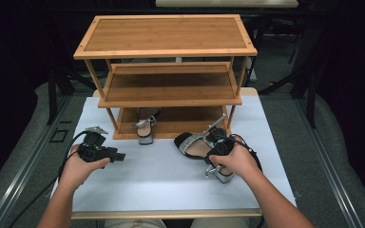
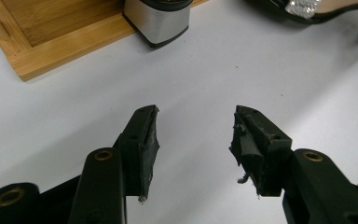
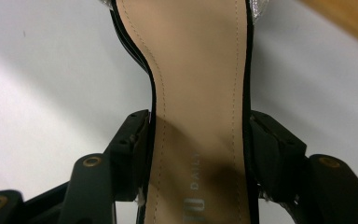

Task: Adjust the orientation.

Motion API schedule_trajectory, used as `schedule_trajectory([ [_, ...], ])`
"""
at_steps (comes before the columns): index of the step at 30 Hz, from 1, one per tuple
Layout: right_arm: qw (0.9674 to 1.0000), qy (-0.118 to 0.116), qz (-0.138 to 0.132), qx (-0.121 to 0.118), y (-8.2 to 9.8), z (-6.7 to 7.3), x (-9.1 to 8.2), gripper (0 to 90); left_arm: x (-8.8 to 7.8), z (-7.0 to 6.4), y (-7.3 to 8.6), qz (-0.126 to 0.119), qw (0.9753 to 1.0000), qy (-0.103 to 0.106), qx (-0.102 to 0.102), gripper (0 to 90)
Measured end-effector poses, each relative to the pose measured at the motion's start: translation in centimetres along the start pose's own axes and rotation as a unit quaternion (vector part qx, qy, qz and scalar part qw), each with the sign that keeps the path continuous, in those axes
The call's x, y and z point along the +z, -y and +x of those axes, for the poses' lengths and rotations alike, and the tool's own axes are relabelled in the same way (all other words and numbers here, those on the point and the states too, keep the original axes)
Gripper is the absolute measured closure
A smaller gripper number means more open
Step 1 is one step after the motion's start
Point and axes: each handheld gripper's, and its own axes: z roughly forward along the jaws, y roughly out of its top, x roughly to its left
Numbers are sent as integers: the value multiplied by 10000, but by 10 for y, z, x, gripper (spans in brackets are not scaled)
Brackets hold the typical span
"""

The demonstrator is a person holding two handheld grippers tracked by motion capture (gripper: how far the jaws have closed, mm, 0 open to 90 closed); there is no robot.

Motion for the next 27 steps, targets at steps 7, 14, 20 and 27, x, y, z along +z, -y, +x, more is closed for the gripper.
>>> schedule_trajectory([
  [7, 9996, 64, -179, 199, -26, 0, 14, 417, 1, 2, 1, 8, 10000, 15, -4, 499],
  [14, 9989, 73, -187, 423, -42, 5, 31, 416, 2, 4, 2, 21, 10000, 7, -32, 499],
  [20, 9981, -71, -196, 580, -46, 10, 36, 410, 2, 4, 2, 27, 10000, 9, -27, 499],
  [27, 9977, -143, -337, 574, -43, 10, 32, 337, 2, 3, 2, 33, 10000, 10, -15, 499],
])
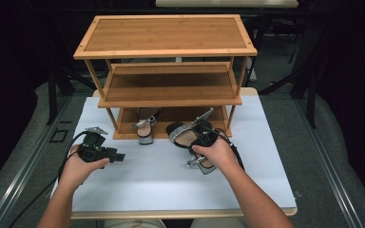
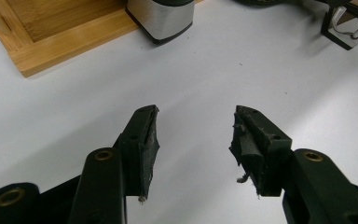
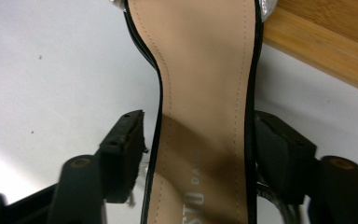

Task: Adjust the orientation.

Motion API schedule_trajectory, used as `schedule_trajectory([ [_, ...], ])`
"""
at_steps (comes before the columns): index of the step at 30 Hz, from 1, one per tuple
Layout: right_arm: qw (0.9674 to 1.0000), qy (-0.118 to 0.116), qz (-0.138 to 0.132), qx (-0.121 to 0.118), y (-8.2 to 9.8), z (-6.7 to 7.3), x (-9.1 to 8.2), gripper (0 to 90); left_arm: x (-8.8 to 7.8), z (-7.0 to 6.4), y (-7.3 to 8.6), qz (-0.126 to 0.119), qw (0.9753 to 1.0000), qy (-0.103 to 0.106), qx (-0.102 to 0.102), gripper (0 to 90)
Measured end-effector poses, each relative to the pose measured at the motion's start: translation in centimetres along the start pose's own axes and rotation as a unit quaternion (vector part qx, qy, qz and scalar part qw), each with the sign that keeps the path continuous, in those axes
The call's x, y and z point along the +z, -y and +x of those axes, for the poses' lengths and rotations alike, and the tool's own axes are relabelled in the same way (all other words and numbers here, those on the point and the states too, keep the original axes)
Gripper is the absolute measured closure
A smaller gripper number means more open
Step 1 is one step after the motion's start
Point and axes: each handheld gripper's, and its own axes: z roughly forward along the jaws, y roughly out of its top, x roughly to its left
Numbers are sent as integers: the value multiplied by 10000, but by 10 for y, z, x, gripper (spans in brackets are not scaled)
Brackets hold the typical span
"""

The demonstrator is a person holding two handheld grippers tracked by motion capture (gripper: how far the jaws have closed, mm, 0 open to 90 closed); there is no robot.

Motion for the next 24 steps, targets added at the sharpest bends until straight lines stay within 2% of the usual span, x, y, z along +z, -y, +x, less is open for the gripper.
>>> schedule_trajectory([
  [4, 9996, -4, -273, -44, 2, 0, -13, 330, 1, 0, 0, 10, 10000, -25, -7, 499],
  [7, 9987, -158, -470, -93, 4, 0, -26, 330, 1, 0, 0, 11, 10000, -22, -11, 499],
  [13, 9968, -47, -763, -213, 11, -4, -54, 346, 1, 0, 0, 14, 10000, -15, -1, 499],
  [14, 9965, -82, -770, -301, 13, -5, -61, 360, 0, 0, 1, 13, 10000, -16, -8, 499],
  [15, 9961, -14, -808, -353, 16, -5, -66, 366, 0, 0, 1, 10, 10000, -19, -11, 499],
  [16, 9958, -126, -796, -432, 19, -7, -72, 371, 0, 0, 1, 8, 10000, -26, -16, 499],
  [17, 9956, 15, -822, -442, 23, -6, -77, 385, 0, 0, 1, 10, 10000, -31, -20, 499],
  [19, 9951, 40, -829, -544, 32, -6, -85, 431, 0, 0, 1, 16, 10000, -28, -16, 499],
  [21, 9958, 33, -675, -611, 42, -6, -88, 467, 1, 0, 1, 19, 10000, -29, -15, 499],
  [24, 9964, 70, -396, -745, 57, -7, -81, 490, 1, -1, 0, 19, 10000, -36, -10, 499],
])
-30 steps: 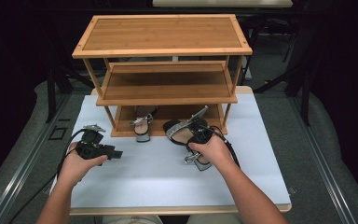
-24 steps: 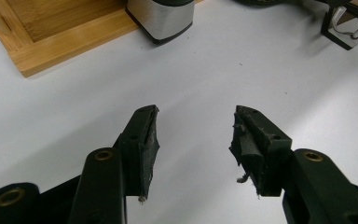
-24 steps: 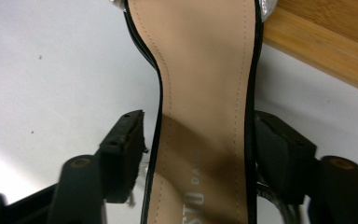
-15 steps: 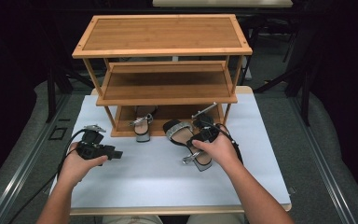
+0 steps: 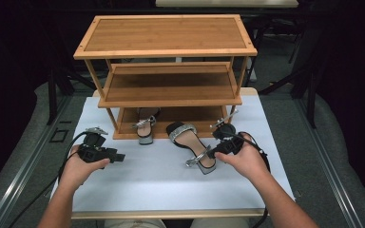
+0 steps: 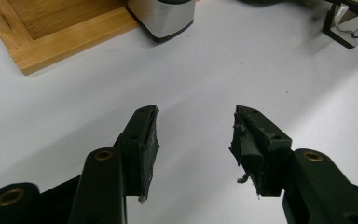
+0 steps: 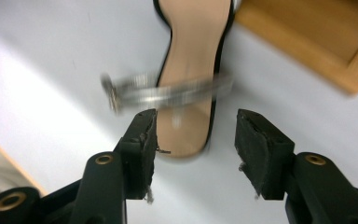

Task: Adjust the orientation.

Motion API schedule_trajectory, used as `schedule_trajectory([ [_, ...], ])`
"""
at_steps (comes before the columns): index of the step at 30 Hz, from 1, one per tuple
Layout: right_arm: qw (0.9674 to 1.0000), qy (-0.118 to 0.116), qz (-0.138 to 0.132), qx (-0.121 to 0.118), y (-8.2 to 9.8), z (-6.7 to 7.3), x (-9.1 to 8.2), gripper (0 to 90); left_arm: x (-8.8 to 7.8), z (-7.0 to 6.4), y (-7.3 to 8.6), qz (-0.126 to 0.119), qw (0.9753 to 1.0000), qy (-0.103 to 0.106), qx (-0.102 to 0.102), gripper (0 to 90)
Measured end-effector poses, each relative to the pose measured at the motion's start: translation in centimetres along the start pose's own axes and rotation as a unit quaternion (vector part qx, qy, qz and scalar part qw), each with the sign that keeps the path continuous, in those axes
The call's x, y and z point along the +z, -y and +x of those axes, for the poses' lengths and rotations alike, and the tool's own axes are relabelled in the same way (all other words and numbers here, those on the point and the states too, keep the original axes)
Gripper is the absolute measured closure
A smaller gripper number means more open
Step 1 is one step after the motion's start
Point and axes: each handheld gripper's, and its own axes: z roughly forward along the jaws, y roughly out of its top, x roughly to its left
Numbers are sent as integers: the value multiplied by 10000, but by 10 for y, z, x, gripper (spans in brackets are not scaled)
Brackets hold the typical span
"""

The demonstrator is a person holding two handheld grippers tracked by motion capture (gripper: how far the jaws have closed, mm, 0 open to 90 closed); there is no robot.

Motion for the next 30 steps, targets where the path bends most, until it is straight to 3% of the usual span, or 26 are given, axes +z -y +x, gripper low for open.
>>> schedule_trajectory([
  [8, 9992, -47, 364, -140, 29, 1, 21, 557, 3, 0, 1, 42, 10000, 16, 0, 499],
  [15, 9987, -124, 491, -92, 38, -2, 41, 583, 4, 1, 1, 87, 10000, 32, -8, 500],
  [23, 9990, -177, 384, -140, 32, 3, 49, 606, 7, 1, 1, 104, 9999, 29, -31, 501],
  [30, 9990, -346, 181, -209, 15, 13, 46, 600, 7, 0, 1, 102, 9999, 36, -13, 501],
])
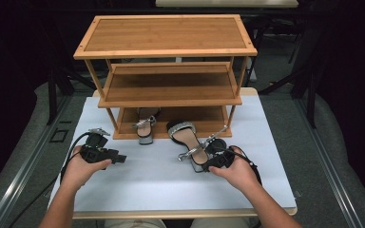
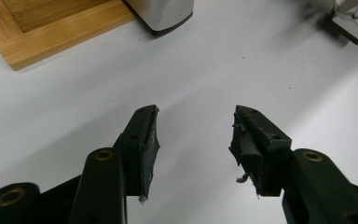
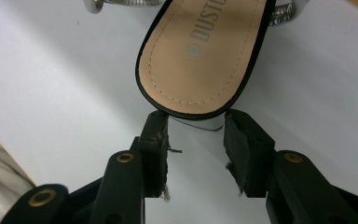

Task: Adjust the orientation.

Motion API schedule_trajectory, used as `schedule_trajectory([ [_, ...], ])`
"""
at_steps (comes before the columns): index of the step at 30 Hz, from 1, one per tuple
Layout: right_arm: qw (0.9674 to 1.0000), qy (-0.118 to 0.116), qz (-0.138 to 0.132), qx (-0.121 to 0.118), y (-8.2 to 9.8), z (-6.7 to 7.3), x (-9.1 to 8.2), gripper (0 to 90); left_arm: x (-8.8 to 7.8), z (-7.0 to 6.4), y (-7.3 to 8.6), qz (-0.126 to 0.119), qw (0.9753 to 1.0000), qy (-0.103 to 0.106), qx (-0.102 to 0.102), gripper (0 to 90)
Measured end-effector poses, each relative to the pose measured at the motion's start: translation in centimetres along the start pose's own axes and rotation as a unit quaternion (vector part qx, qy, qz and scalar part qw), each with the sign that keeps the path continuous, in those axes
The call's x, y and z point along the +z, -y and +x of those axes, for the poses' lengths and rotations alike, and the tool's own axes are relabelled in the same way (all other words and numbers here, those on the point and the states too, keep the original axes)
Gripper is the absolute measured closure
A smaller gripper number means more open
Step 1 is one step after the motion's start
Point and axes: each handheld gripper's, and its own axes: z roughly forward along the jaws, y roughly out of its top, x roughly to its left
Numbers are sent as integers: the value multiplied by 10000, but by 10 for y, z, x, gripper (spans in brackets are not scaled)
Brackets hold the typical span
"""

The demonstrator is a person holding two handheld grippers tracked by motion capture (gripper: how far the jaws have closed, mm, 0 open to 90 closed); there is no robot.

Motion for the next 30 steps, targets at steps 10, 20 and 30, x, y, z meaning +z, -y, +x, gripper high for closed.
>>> schedule_trajectory([
  [10, 9993, -44, -301, 203, -29, -4, 5, 598, 0, 4, 0, 15, 10000, -31, -6, 501],
  [20, 9988, 38, -319, 367, -59, -1, 29, 587, 3, 5, 1, 40, 10000, -13, -52, 502],
  [30, 9970, -27, -558, 540, -81, -5, 40, 586, 6, 7, 1, 67, 9999, -23, -93, 501],
])
